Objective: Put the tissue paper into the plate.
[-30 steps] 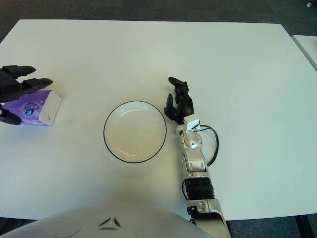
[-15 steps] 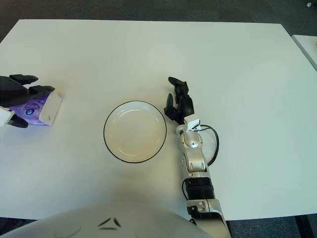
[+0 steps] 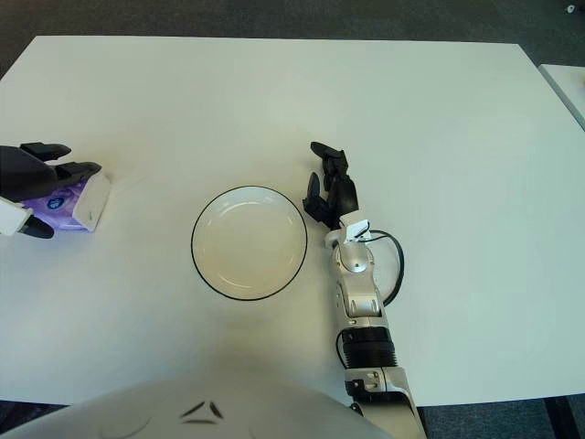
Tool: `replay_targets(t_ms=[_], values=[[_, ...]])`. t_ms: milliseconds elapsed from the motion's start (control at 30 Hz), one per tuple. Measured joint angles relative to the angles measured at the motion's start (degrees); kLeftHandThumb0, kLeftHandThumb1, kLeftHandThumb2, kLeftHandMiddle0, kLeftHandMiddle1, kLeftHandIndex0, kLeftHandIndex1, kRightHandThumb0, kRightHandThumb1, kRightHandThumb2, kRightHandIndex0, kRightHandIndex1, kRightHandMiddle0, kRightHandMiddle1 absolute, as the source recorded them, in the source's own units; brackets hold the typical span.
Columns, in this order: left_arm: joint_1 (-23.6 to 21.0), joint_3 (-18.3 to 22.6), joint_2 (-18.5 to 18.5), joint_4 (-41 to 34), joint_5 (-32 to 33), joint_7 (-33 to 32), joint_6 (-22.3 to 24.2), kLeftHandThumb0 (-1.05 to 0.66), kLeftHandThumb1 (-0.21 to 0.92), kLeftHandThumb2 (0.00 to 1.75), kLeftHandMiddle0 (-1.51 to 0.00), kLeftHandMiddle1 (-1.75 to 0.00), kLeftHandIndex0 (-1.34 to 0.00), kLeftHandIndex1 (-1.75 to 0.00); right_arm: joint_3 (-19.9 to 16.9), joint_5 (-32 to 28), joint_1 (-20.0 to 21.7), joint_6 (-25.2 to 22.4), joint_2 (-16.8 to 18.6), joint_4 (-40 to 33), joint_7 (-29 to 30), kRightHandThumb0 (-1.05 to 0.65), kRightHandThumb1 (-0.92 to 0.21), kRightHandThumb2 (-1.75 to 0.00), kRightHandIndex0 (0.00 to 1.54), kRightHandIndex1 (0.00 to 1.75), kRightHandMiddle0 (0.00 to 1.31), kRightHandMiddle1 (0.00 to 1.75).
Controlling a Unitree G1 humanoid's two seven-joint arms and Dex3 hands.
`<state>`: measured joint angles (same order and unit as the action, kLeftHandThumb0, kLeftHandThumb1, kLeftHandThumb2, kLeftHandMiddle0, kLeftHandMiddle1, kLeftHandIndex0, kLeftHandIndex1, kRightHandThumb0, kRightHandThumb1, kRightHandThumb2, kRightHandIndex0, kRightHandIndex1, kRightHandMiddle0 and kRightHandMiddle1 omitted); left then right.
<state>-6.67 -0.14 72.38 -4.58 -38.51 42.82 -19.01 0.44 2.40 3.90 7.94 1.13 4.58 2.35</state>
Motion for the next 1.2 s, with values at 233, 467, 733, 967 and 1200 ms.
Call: replay_targets(t_ms=[233,467,733,967,1200], values=[[0.08,-0.02,-0.05,0.99,-2.95,-1.26,3.00,-1.05,0.92,0.44,0.00,0.00,0.00,0.00,-0.05,-0.09,-0.05,0.00,0.00,-0.06,-0.05,-0.59,-0.92,-0.88,0.33,0.06,0.00,0.86],[0.29,-0.58,-0.50,3.22,-7.84,-4.04,6.67,-1.05,0.92,0.47,0.00,0.00,0.00,0.00,-0.12,-0.22,-0.09,0.00,-0.11,-0.10,-0.36,-0.60,-0.92,-0.88,0.32,0.06,0.00,0.87],[1.10,-0.86,-2.34,3.31,-11.27,-7.42,9.57,-1.05,0.92,0.46,0.00,0.00,0.00,0.00,-0.17,-0.27,-0.13,0.00,-0.34,-0.14,-0.74,-0.62,-0.92,-0.88,0.32,0.06,0.00,0.88],[2.47,-0.80,-3.15,3.32,-11.52,-10.68,10.15,-1.05,0.92,0.40,-0.02,-0.01,-0.04,-0.03,-0.21,-0.29,-0.14,0.00,-0.41,-0.14,-0.95,-0.61,-0.92,-0.88,0.32,0.06,0.00,0.89],[3.44,-0.90,-4.38,4.48,-11.32,-16.80,8.77,-0.90,0.90,0.27,-0.32,-0.29,-0.01,-0.77,-0.37,-0.29,-0.17,0.00,-0.43,-0.14,-0.99,-0.60,-0.92,-0.88,0.33,0.07,0.00,0.90]])
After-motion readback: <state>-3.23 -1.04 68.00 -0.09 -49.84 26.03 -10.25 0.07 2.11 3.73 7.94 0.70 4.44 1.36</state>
